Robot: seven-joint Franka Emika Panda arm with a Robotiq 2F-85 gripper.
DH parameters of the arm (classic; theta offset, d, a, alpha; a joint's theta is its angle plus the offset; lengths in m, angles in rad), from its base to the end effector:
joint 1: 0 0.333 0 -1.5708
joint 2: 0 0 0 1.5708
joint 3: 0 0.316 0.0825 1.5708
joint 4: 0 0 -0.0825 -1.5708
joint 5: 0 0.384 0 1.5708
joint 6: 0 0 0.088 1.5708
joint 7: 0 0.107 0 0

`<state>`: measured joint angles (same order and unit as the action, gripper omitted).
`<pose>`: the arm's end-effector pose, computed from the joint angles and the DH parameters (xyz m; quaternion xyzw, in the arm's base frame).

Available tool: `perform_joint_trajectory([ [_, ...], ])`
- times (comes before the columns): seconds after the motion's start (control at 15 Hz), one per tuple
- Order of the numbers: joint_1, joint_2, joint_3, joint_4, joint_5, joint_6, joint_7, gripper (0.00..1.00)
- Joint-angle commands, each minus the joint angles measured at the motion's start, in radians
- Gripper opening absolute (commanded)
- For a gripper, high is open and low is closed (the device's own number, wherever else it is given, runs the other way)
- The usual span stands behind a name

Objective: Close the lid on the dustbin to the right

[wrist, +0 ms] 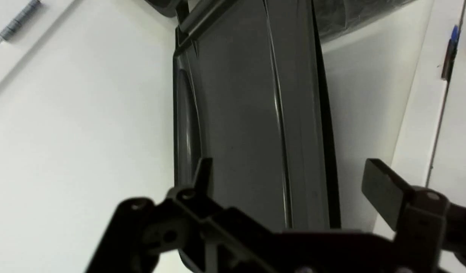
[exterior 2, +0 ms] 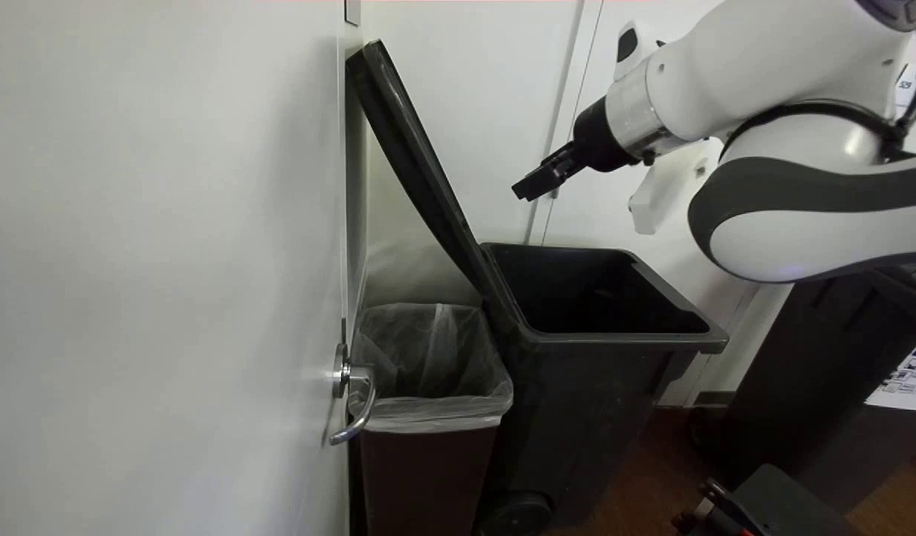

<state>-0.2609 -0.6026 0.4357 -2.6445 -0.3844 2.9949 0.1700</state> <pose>0.4035 0.1153 0.5140 0.8690 0.1803 0.4338 0.1554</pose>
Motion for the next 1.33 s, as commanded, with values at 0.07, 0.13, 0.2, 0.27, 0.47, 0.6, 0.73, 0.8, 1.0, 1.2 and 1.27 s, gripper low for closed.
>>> perform_joint_trajectory([
  [0.07, -0.34, 0.066, 0.304, 0.136, -0.134, 0.156, 0.189, 1.0],
  [0.13, -0.417, 0.074, 0.378, 0.17, -0.133, 0.164, 0.22, 1.0],
  [0.2, -0.494, 0.08, 0.456, 0.2, -0.123, 0.168, 0.24, 1.0],
  [0.27, -0.558, 0.086, 0.523, 0.229, -0.114, 0.159, 0.258, 1.0],
  [0.47, -0.479, 0.063, 0.458, 0.175, -0.097, 0.144, 0.218, 1.0],
  [0.6, -0.462, 0.062, 0.444, 0.169, -0.097, 0.144, 0.218, 1.0],
  [0.73, -0.491, 0.043, 0.462, 0.167, -0.102, 0.15, 0.23, 1.0],
  [0.8, -0.525, 0.029, 0.498, 0.175, -0.106, 0.159, 0.245, 1.0],
  [1.0, -0.638, -0.009, 0.621, 0.208, -0.11, 0.179, 0.275, 1.0],
  [1.2, -0.738, -0.045, 0.735, 0.25, -0.097, 0.172, 0.3, 1.0],
  [1.27, -0.783, -0.079, 0.788, 0.253, 0.016, 0.18, 0.224, 1.0],
])
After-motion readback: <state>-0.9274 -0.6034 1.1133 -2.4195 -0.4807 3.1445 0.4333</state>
